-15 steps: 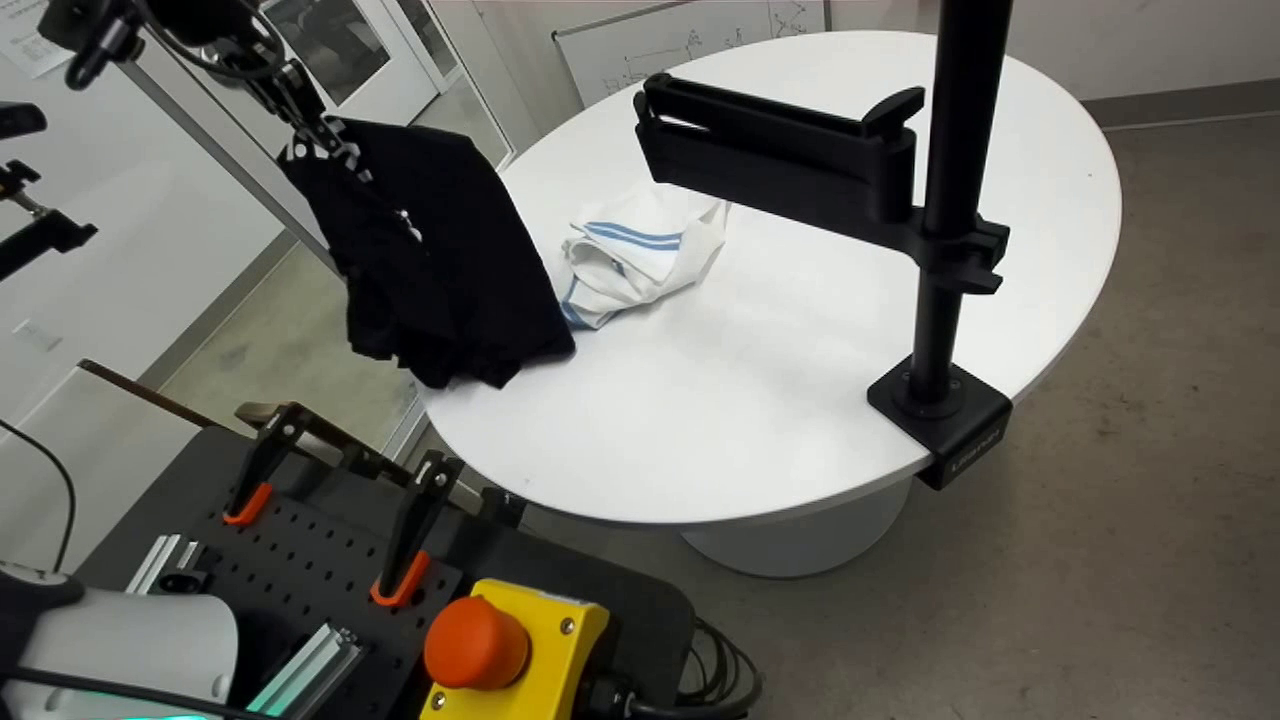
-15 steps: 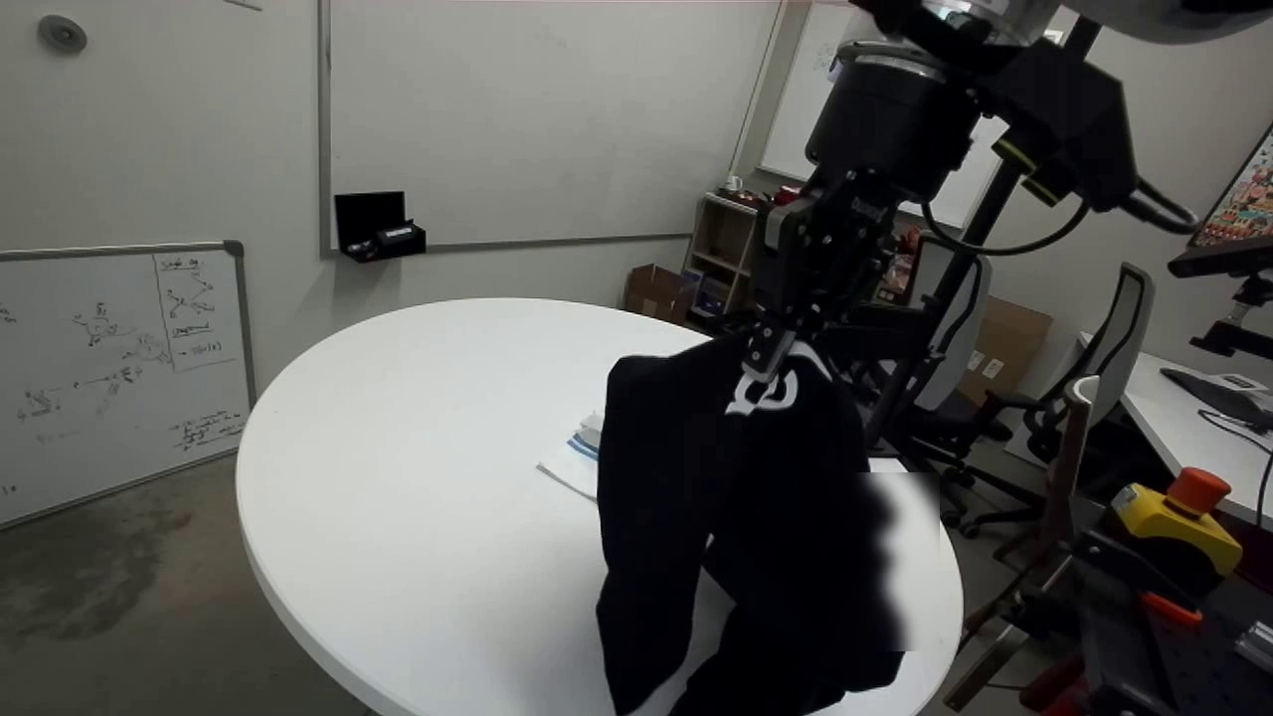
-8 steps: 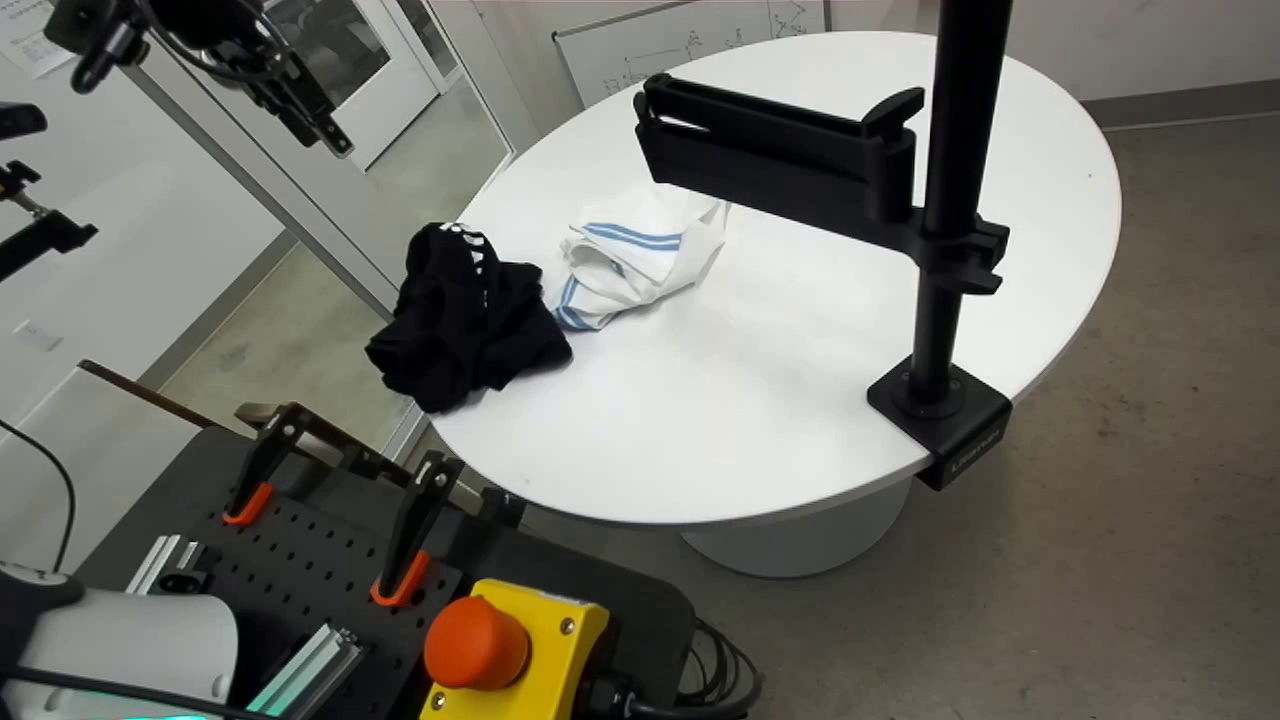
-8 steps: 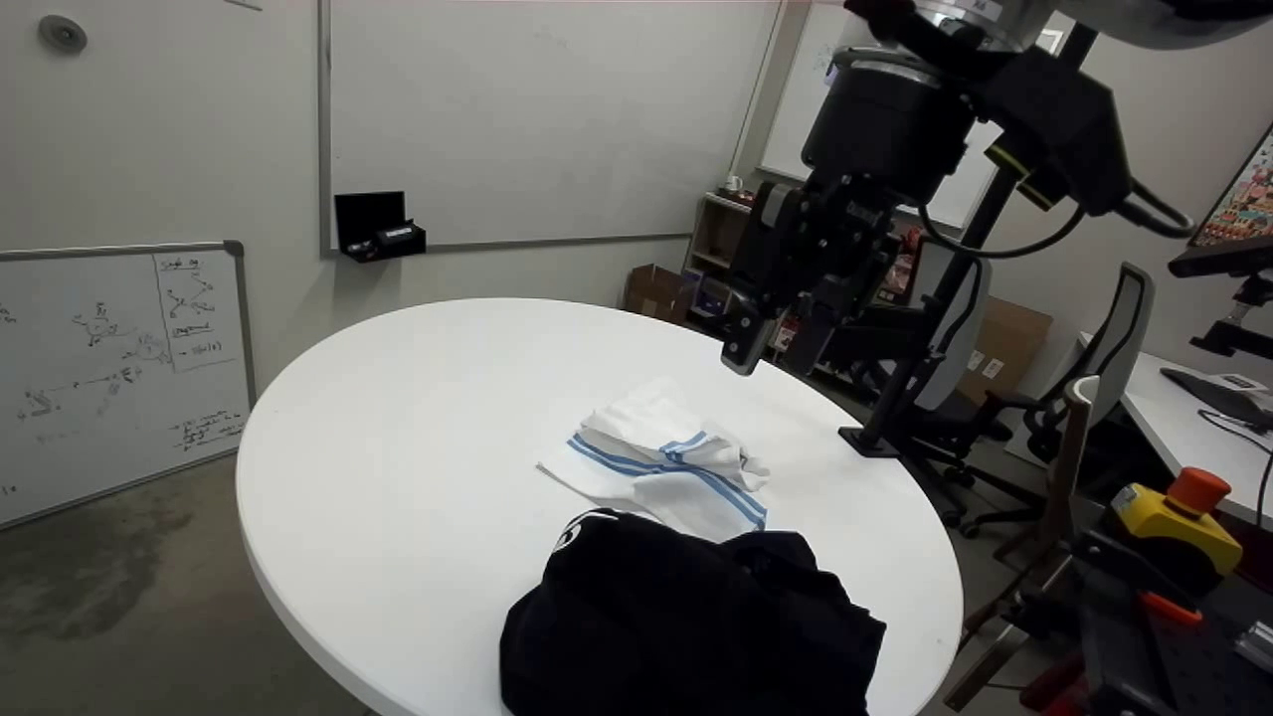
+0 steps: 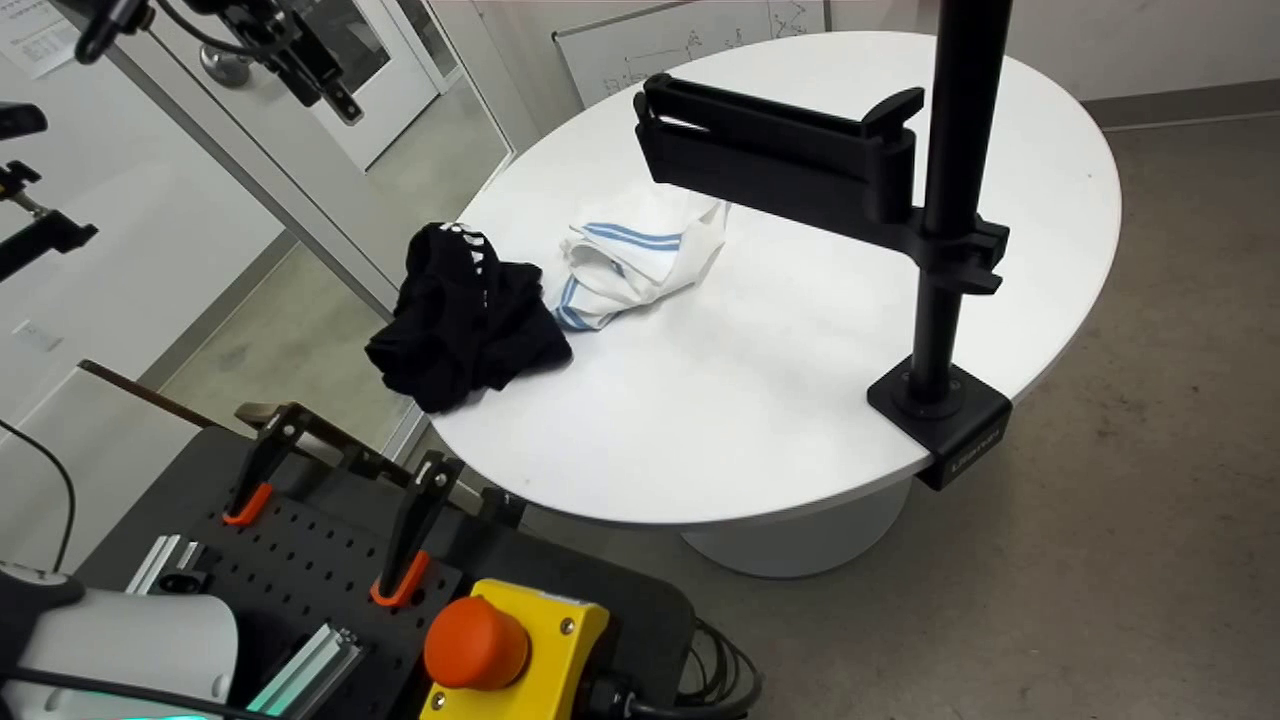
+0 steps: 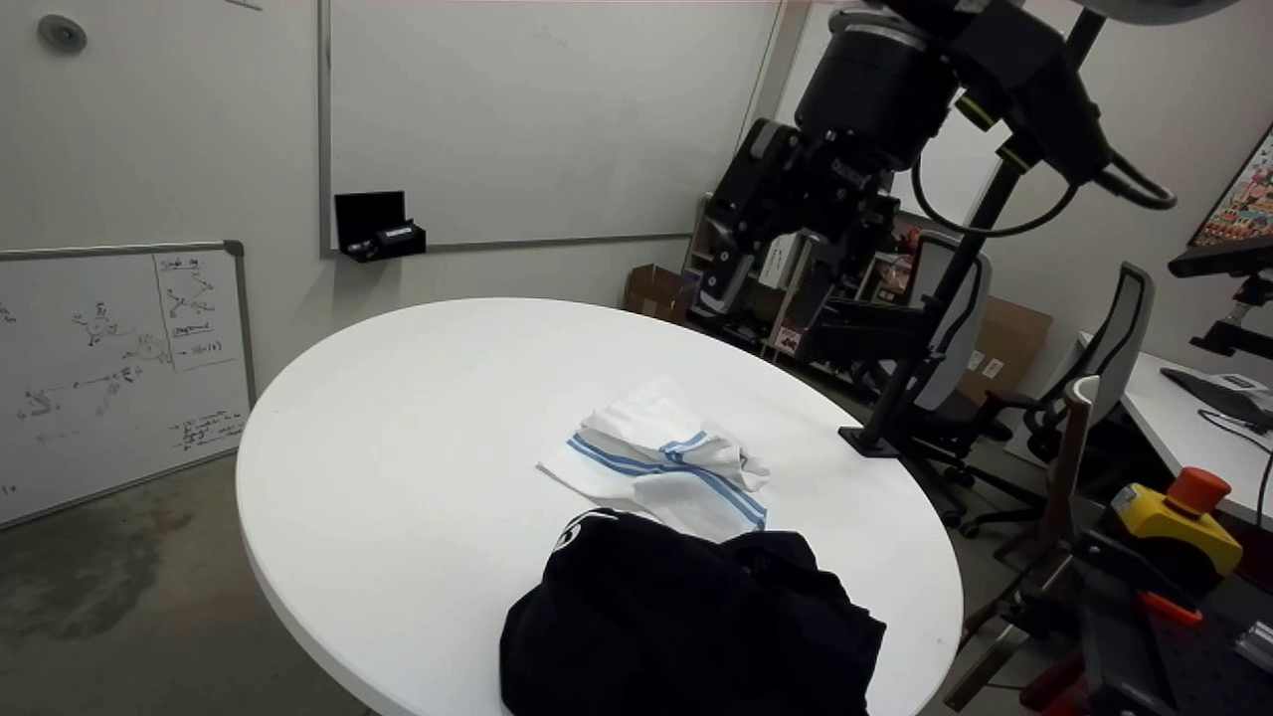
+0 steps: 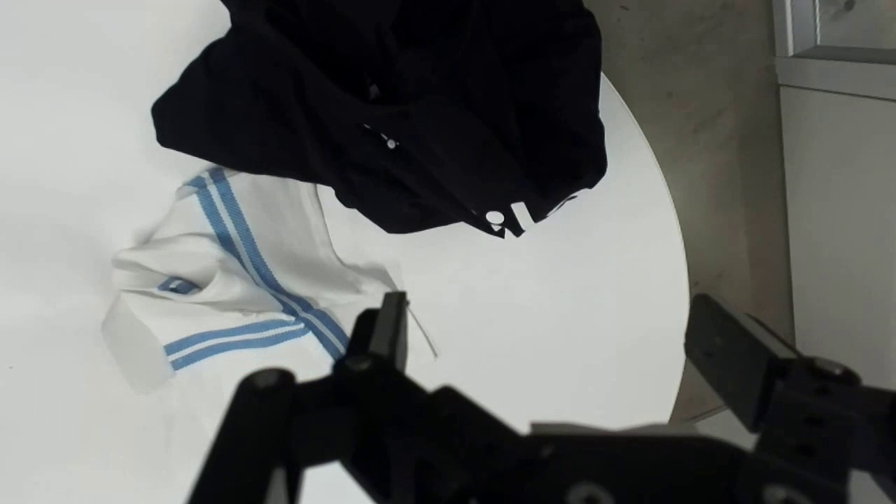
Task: Unhang the cloth from the stand
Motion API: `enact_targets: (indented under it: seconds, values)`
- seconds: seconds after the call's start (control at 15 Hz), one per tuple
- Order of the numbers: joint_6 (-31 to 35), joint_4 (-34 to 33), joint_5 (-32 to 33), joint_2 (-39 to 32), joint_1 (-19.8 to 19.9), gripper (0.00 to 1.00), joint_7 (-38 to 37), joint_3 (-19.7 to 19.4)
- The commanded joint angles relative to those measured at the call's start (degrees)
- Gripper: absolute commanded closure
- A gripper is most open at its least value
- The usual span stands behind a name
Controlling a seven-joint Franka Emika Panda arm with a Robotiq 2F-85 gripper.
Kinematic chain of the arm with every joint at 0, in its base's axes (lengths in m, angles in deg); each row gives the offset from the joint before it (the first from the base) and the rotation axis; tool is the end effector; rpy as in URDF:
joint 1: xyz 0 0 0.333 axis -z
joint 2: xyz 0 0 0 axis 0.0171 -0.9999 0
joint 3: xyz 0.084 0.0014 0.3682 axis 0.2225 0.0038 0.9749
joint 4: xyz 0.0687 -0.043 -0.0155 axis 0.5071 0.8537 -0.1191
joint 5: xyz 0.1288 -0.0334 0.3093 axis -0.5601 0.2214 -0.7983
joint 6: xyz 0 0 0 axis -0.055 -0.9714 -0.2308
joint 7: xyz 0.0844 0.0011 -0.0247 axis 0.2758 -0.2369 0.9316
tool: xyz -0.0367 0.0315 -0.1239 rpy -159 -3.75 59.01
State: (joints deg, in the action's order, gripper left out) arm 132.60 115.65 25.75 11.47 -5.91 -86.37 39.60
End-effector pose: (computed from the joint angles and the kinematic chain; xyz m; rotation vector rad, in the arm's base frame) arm 0.4475 0.1108 0.3800 -2.9756 0.4748 -0.1583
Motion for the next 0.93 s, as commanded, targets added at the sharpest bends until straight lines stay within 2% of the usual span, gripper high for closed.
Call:
enact_targets:
  seconds: [0.0,0.67,0.87]
  values:
    - [-1.0,-0.8,-1.8,1.5,0.4,0.00,-0.2,-0.7]
    - [-2.8,-1.0,-2.0,4.3,1.5,0.00,-1.7,-1.5]
    - [-1.0,-0.9,-1.5,2.9,1.5,0.00,-0.5,-1.3]
